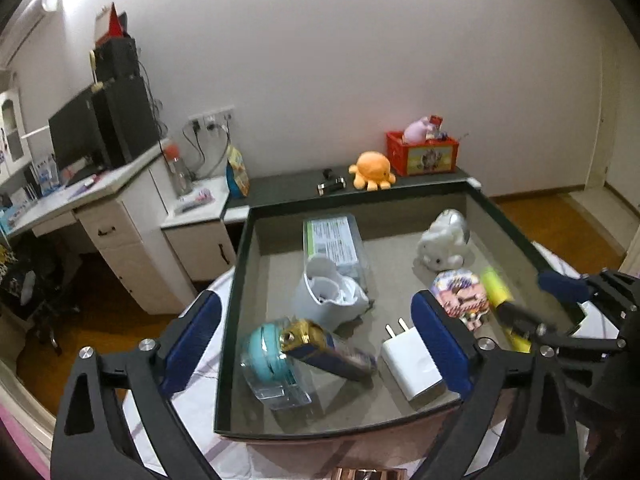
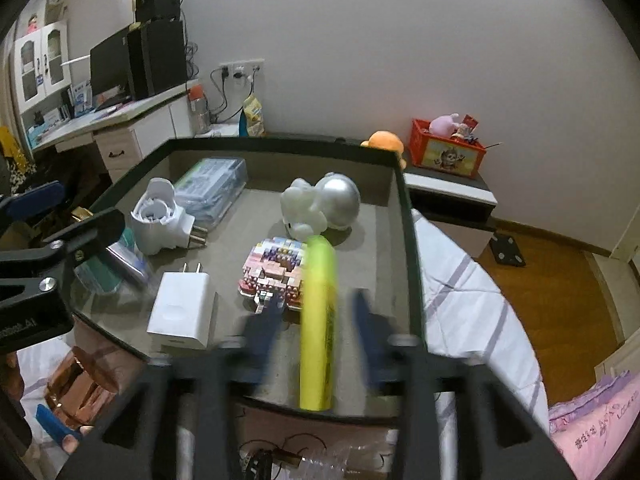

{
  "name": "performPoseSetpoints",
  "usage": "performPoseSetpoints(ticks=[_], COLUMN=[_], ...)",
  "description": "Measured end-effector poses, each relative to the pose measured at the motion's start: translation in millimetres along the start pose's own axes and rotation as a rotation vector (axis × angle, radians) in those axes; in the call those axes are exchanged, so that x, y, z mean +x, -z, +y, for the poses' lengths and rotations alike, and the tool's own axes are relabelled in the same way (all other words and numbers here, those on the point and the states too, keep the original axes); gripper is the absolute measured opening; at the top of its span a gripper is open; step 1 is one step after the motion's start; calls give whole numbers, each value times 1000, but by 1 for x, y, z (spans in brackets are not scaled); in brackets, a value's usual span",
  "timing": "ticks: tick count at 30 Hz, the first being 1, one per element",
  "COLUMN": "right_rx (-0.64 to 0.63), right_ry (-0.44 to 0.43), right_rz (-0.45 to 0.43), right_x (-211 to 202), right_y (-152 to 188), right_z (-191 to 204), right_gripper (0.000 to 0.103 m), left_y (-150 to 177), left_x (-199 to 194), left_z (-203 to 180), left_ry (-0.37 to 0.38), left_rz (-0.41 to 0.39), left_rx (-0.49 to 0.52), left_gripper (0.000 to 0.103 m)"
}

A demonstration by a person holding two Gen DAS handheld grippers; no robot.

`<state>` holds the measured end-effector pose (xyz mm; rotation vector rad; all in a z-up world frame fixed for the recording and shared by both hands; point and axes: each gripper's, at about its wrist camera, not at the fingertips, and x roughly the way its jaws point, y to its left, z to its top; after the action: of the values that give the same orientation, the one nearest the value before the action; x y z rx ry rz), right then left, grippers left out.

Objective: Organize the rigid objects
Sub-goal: 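Carry the blue-and-gold box and highlighter over the pink box and release both, then withdraw both grippers from the box back over the bed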

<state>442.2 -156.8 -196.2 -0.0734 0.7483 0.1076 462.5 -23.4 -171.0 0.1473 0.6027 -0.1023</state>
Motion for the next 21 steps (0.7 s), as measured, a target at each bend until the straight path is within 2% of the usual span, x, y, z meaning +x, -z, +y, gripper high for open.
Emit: performPoseSetpoints(ticks=[1, 3, 5, 12, 13, 15, 21], right_rx=[4, 8, 12, 39, 39, 42, 29], right_ry=[-2, -15, -19, -57, -56, -48, -40], right_rz=[-21, -58, -82, -235, -258, -297, -396], right_x=[-7, -24, -37, -121, -135, -160, -213], right_y=[-1, -3, -5, 8, 12, 22, 55], right_z=[0, 1, 1, 4, 7, 11, 28], right_gripper=[68, 69, 84, 86, 89, 103, 103], left_y=[-1, -3, -4, 4, 8, 14, 42], left_x=[-4, -18, -37, -116, -128, -152, -215], left_z=[0, 1, 2, 4, 5, 6, 1], left_ry=[-8, -17, -19, -20, -17, -12, -12], left_rz=[-7, -30, -61, -178, -196, -231, -317], left_rx=[-1, -1, -10, -15, -22, -39, -43], left_gripper=[103, 103, 103, 103, 103, 103, 103])
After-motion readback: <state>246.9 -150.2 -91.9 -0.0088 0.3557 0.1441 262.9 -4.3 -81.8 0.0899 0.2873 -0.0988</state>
